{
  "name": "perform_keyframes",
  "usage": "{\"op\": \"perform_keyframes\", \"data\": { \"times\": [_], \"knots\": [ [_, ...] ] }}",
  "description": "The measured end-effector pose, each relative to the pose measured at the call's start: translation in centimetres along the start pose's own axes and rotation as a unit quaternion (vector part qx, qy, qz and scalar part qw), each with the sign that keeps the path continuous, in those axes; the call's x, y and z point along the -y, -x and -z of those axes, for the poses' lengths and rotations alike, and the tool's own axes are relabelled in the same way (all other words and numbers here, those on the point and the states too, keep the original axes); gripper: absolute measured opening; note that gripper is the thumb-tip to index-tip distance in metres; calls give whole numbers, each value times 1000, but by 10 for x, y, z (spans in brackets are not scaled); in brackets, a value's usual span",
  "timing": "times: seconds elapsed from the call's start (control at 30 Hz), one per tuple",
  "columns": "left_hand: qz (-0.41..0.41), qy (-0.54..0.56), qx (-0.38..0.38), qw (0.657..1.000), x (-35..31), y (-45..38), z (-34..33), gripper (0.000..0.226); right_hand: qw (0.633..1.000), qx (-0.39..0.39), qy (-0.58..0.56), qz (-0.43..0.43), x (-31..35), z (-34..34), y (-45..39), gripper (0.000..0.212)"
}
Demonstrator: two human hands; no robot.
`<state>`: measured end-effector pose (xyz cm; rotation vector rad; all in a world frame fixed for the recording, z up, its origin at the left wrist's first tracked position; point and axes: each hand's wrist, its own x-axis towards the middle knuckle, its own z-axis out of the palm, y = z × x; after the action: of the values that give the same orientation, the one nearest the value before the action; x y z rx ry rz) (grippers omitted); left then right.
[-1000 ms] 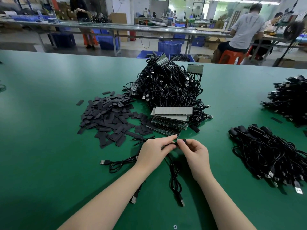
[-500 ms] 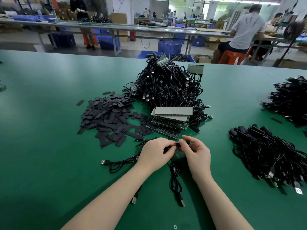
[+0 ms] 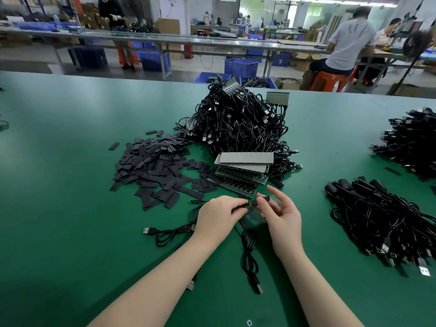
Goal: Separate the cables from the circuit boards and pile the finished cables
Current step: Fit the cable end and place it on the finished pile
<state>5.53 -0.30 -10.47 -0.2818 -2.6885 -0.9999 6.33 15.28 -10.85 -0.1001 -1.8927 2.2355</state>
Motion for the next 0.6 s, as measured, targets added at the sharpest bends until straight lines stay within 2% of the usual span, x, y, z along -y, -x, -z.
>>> {"op": "perform_keyframes", "data": {
  "times": [0.27,0.4,0.6],
  "knots": [
    [-15,31,-14,999,-2,1,2,26,1000,-1,10,-5,-2,1,-3,11],
    [-55,16,-16,998,-3,2,2,28,1000,-6,9,-6,-2,2,-4,10],
    [-68,-2,-24,997,-5,3,2,27,999,22,38,-8,-2,-1,-3,12]
  ]
}}
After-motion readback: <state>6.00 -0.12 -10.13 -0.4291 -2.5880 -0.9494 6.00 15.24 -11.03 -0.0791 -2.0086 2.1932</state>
